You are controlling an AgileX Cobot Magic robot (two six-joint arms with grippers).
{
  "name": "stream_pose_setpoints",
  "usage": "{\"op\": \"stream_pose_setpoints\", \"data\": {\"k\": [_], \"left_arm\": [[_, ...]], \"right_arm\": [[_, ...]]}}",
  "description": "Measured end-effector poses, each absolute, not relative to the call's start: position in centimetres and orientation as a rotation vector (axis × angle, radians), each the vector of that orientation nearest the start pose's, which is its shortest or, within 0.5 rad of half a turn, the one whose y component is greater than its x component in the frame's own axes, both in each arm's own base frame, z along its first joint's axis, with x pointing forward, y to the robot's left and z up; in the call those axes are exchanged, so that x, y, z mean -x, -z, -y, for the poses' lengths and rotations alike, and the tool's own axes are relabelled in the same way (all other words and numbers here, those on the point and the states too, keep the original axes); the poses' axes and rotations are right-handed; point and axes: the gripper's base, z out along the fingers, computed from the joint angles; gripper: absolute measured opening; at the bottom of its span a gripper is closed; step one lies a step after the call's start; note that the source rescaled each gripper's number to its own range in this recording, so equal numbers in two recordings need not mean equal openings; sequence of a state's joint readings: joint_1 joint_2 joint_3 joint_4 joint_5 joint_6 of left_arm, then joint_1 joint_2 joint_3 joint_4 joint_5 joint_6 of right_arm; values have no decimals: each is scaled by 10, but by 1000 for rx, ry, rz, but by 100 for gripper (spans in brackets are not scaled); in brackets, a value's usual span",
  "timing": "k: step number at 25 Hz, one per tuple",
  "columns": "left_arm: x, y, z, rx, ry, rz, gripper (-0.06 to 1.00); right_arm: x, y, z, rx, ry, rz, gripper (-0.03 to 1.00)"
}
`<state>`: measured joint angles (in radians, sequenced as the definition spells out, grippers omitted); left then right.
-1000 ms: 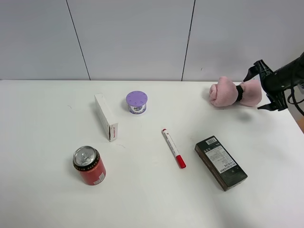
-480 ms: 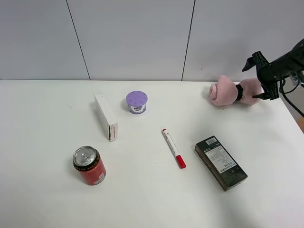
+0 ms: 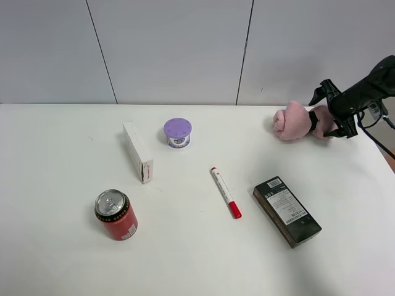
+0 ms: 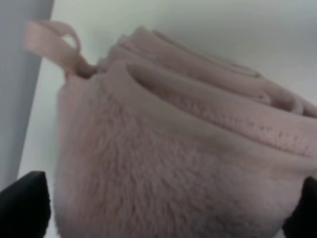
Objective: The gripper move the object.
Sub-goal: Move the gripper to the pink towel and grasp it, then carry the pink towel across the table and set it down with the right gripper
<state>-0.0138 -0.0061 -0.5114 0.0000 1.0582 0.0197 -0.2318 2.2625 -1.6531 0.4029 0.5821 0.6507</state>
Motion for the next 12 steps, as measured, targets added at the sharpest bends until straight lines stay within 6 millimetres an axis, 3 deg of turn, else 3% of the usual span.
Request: {"op": "stream_pose_setpoints", "data": {"k": [2,7,8,12], "left_arm": [[7,-281,0,-34,-4,-2024,100],[7,-281,0,-34,-4,-2024,100],[7,-281,0,-34,-4,-2024,100],[7,-281,0,-34,-4,-2024,100]], "right_arm": [[-473,-128,92,-1498,-530,-2261,74],[-474,-127,92,-1515,-546,-2240,8],[-474,-127,92,-1521,-556,-2236,0],[-474,-128,90,-1464,-595,-2269,0]]}}
